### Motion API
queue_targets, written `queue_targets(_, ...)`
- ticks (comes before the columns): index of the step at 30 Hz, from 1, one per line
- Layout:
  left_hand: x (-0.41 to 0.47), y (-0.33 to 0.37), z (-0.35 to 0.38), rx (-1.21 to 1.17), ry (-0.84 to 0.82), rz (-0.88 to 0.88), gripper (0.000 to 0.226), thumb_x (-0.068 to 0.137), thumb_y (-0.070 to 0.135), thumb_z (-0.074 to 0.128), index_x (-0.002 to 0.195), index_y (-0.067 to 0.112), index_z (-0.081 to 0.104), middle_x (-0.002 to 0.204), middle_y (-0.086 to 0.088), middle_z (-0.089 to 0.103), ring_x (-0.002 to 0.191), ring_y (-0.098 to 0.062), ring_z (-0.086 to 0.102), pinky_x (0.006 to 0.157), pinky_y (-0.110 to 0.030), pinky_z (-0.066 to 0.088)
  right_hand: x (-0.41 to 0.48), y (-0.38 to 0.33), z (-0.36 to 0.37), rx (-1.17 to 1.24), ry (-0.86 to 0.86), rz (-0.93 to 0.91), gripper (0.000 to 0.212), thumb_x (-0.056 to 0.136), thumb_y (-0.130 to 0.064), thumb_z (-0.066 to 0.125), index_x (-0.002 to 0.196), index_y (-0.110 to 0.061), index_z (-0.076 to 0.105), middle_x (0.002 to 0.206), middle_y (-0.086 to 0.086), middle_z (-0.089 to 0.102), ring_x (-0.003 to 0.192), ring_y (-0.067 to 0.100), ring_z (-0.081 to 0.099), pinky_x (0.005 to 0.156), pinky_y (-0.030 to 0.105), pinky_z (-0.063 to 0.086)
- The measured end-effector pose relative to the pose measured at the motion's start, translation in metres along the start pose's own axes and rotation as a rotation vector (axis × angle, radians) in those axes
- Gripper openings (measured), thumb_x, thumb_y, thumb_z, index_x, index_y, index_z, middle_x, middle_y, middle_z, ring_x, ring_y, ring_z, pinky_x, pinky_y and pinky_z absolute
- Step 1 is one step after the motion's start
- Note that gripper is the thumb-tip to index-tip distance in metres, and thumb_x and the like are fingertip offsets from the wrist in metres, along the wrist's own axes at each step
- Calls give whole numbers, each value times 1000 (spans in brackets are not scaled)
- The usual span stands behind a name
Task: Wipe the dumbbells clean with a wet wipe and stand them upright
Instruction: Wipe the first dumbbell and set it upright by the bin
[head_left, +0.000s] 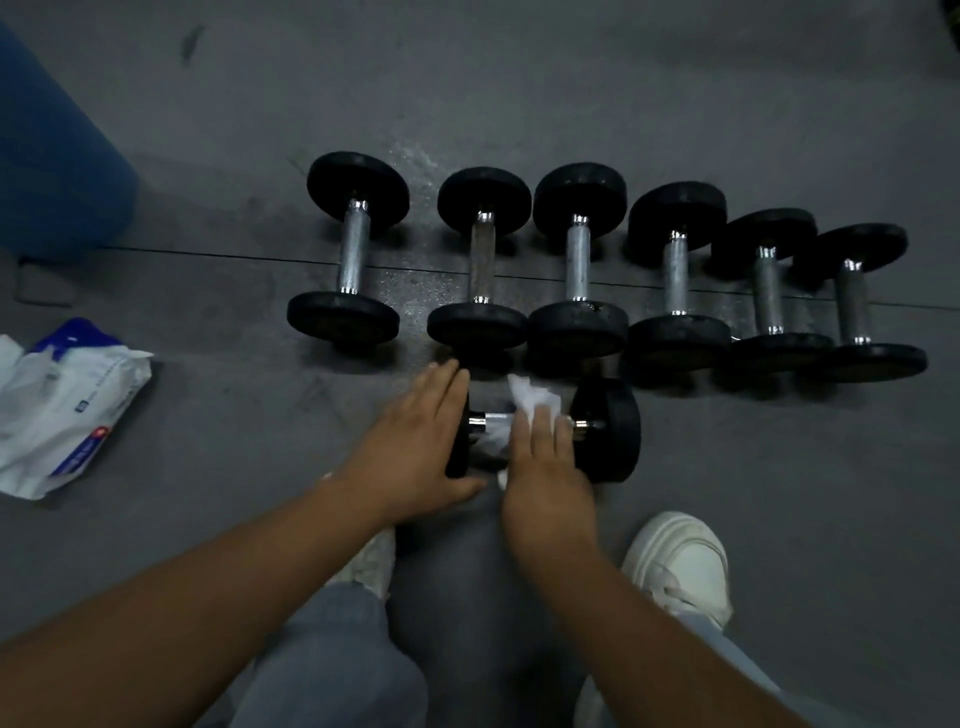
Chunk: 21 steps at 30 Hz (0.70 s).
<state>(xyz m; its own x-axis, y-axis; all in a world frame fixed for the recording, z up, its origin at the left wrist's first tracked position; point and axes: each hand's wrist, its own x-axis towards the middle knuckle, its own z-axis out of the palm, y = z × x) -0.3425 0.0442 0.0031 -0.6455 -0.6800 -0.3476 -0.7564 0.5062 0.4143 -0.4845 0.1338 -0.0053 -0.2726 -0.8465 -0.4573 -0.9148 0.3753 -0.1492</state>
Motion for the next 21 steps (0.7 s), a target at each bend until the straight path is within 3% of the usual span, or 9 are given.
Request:
queue_targets(2,-22,-1,10,-25,95,46,98,72,56,71,149,11,33,155,-6,29,142,-23,30,109,-42,42,-36,-4,12,28,-73,4,71,99,-28,40,156,-19,-3,159,1,-27,149,23,-18,111,44,32)
queue_targets(4,-33,-5,15,-32,187,93,90,66,54,76,139,13,44,142,-4,41,126,-24,44,94,-45,52,-54,-1,21,74,-40,12,69,98,-24,43,156,-18,6,160,-1,-26,149,21,-15,111,45,28)
queue_targets(6,-37,-8,18,-5,89,88,106,64,57,79,149,14,32,151,-6,31,136,-26,37,104,-47,46,-54,4,23,171,27,50,69,95,-18,46,155,-20,13,163,-3,-14,150,17,-8,112,43,26)
queue_targets(9,-43,-7,27,-48,-116,50,123,68,62,76,157,14,7,164,-5,6,150,-23,14,117,-38,26,-52,6,27,329,52,116,70,94,-9,46,156,-23,14,164,-4,-2,150,15,-3,115,45,26)
queue_targets(12,-52,-12,25,-116,-33,113,108,66,72,65,152,18,28,154,0,29,139,-20,33,111,-42,40,-64,2,35,250,-53,-161,73,93,-11,51,155,-23,15,164,-3,-1,151,17,-5,115,41,28)
queue_targets(14,-54,-18,26,-156,30,142,98,65,74,61,145,22,38,144,4,39,130,-18,41,103,-43,46,-66,8,36,246,-105,-97,72,94,-12,49,155,-26,14,164,-7,0,150,13,-3,114,40,30)
queue_targets(16,-57,-20,29,-151,-21,177,103,65,75,62,149,24,31,151,6,30,136,-14,34,108,-38,41,-69,7,35,199,-99,-8,72,95,-13,47,156,-24,10,164,-4,1,150,17,-4,115,39,29)
queue_targets(19,-62,-19,38,-153,-209,156,121,65,76,67,157,26,7,165,7,4,147,-7,11,118,-29,22,-77,0,35,163,-172,-122,70,95,-16,47,155,-23,13,163,-6,1,150,18,-5,114,36,26)
queue_targets(21,-69,-19,43,-165,-193,174,118,65,74,69,157,25,13,163,4,17,148,-13,20,118,-30,25,-76,11,34,92,-179,29,67,95,-17,45,154,-22,14,163,-3,7,150,19,2,111,37,30)
